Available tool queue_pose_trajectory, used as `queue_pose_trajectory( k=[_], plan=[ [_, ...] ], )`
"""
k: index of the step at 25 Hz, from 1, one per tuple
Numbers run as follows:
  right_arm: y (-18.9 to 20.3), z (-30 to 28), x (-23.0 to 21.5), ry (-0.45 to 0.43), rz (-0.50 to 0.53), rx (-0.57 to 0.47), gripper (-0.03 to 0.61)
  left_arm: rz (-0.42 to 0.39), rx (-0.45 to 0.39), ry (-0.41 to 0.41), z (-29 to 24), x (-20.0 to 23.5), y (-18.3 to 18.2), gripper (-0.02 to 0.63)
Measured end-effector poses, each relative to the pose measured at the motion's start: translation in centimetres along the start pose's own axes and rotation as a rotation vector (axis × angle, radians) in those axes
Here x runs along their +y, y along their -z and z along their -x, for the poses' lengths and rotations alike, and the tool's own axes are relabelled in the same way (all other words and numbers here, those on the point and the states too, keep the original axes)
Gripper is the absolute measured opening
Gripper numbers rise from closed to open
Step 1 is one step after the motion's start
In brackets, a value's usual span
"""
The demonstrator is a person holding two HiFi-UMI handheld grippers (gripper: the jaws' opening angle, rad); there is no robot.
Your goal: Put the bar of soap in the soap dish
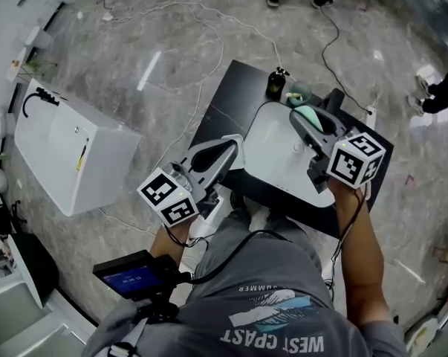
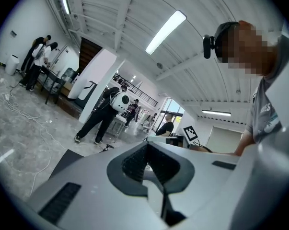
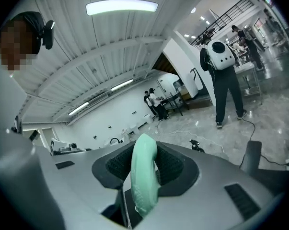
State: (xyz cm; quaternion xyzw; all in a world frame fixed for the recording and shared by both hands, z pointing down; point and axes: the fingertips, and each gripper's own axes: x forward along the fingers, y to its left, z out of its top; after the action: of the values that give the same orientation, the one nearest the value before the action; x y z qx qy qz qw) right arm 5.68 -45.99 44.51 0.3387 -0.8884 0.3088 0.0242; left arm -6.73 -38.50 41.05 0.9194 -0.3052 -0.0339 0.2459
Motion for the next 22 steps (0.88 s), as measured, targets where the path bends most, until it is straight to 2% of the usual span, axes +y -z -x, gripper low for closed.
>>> queue_pose_trajectory(
  k=[5,10,16,22],
  plan=[
    [5.8,-5.7,-0.5,-0.04,-0.052,0.117,0.127,0.02,0.017,-0.055,0.3,1.4,1.5,0.008],
    [11.3,-9.9,-0.1,-0.051,-0.069,0.237,0.127,0.027,0.016,-0.074,0.4,1.9,2.2,0.008],
    [18.3,-15.3,3.4,-0.1,-0.128,0.354,0.127,0.03,0.032,-0.117,2.8,3.1,2.1,0.008],
    [24.6,-17.1,2.8,-0.072,-0.164,0.466,0.127,0.05,0.036,-0.139,3.1,4.7,3.4,0.008]
  ],
)
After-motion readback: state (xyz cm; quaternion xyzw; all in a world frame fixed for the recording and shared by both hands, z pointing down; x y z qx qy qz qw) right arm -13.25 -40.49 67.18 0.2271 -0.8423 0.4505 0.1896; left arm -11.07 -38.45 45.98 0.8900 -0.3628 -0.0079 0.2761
